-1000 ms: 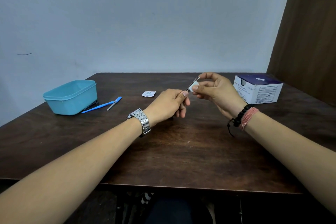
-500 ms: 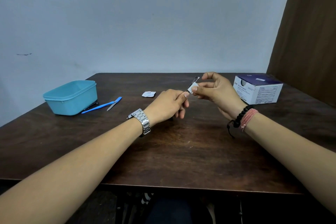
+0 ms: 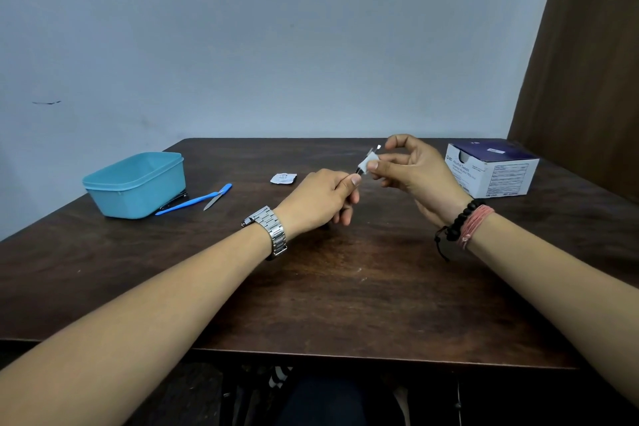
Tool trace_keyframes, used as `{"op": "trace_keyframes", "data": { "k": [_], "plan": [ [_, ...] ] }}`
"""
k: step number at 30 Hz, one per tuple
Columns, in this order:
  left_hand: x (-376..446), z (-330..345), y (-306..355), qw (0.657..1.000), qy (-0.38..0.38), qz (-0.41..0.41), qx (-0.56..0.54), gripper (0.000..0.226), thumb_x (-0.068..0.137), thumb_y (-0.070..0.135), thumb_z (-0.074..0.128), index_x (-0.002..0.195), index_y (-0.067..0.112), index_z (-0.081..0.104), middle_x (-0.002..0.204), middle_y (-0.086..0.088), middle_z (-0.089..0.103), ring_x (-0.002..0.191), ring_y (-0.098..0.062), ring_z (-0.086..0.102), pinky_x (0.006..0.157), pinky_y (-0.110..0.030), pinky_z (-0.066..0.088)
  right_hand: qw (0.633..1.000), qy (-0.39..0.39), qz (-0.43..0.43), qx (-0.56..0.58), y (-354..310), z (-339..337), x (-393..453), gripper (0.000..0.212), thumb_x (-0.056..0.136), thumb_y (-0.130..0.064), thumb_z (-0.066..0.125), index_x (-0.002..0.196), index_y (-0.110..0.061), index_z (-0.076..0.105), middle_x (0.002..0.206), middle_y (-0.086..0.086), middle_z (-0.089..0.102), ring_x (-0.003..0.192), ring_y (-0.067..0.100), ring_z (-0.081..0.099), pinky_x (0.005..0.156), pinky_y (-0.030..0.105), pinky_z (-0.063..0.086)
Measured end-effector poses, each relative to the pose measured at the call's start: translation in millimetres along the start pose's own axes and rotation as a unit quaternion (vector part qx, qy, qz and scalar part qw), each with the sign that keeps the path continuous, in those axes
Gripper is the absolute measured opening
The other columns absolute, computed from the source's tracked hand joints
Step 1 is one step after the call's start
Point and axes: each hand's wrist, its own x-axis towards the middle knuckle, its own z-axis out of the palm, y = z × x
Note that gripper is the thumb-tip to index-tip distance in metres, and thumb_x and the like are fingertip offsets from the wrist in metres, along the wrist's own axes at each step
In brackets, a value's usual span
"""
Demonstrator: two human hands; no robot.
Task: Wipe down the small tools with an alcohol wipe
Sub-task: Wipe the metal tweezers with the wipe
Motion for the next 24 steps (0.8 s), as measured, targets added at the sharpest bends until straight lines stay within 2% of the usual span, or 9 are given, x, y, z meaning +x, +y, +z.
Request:
{"op": "trace_keyframes", "data": {
  "k": [5, 11, 16, 21, 24],
  "plan": [
    [0.7, 0.3, 0.5, 1.0, 0.005, 0.002, -0.001, 0.041, 0.104, 0.035, 0.036, 0.07, 0.02, 0.053, 0.054, 0.002, 0.064, 0.046, -0.01, 0.051, 0.053, -0.023, 0.041, 0.998, 0.013, 0.009, 0.063, -2.1, -2.8, 1.0, 0.031, 0.082, 0.002, 0.069, 0.095, -0.017, 0.047, 0.075, 0.001, 0.072, 0.062, 0.009, 0.063, 0.058, 0.019, 0.049],
    [0.2, -0.5, -1.5, 1.0, 0.004, 0.004, 0.003, 0.041, 0.104, 0.035, 0.035, 0.07, 0.02, 0.053, 0.053, 0.003, 0.064, 0.045, -0.009, 0.051, 0.055, -0.023, 0.041, 1.0, -0.002, 0.021, 0.022, -0.1, -0.7, 0.5, 0.03, 0.083, 0.002, 0.069, 0.091, -0.018, 0.048, 0.081, 0.005, 0.07, 0.06, 0.009, 0.06, 0.058, 0.019, 0.049],
    [0.7, 0.3, -0.3, 1.0, 0.002, 0.005, 0.0, 0.041, 0.104, 0.036, 0.035, 0.07, 0.02, 0.053, 0.054, 0.002, 0.063, 0.045, -0.009, 0.051, 0.051, -0.021, 0.04, 0.997, 0.012, 0.016, 0.071, -4.6, -5.7, 0.6, 0.028, 0.084, 0.0, 0.068, 0.092, -0.017, 0.047, 0.077, 0.001, 0.071, 0.06, 0.008, 0.059, 0.058, 0.018, 0.048],
    [0.0, -0.6, -1.9, 1.0, 0.002, 0.003, 0.008, 0.041, 0.104, 0.035, 0.035, 0.069, 0.021, 0.052, 0.053, 0.002, 0.063, 0.045, -0.008, 0.05, 0.049, -0.017, 0.039, 0.999, 0.007, 0.02, 0.033, -2.0, -2.3, -0.5, 0.028, 0.083, 0.0, 0.068, 0.089, -0.018, 0.048, 0.085, 0.007, 0.067, 0.057, 0.007, 0.058, 0.057, 0.019, 0.047],
    [0.7, -0.9, -1.0, 1.0, 0.006, 0.001, 0.009, 0.041, 0.103, 0.036, 0.035, 0.07, 0.021, 0.053, 0.054, 0.003, 0.063, 0.046, -0.009, 0.051, 0.049, -0.018, 0.039, 0.998, 0.017, 0.017, 0.056, -4.3, -3.9, 0.1, 0.028, 0.083, 0.0, 0.068, 0.09, -0.018, 0.047, 0.08, 0.003, 0.069, 0.057, 0.007, 0.058, 0.058, 0.018, 0.047]
  ]
}}
